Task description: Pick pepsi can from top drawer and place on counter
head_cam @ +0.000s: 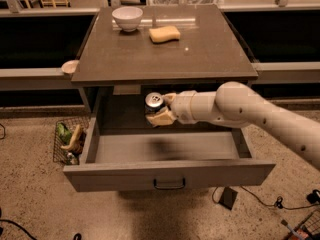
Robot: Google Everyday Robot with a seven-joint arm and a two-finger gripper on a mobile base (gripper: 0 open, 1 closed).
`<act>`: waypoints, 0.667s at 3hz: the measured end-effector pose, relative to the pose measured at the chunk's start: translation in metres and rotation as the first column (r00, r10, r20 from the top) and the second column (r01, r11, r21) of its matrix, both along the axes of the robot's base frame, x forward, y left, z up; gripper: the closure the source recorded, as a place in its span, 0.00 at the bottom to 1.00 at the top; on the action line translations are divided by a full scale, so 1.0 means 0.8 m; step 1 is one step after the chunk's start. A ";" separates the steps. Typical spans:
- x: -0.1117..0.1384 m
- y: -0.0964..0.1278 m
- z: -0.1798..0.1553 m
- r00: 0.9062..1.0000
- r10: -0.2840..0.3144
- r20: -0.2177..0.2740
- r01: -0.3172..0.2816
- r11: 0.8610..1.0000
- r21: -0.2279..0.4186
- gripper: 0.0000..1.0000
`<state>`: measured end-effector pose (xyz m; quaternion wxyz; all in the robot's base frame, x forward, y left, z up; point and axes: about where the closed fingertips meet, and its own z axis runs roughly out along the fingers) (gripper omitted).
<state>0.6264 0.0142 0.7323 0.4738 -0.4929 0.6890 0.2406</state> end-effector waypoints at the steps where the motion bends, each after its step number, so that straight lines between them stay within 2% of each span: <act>1: -0.011 -0.033 0.069 0.997 0.031 0.068 -0.031 0.999 -0.008 1.00; 2: -0.010 -0.034 0.076 0.996 0.033 0.079 -0.032 0.999 -0.011 1.00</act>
Offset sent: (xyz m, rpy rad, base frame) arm -0.0066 -0.0243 0.0499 -0.0058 -0.0646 0.0219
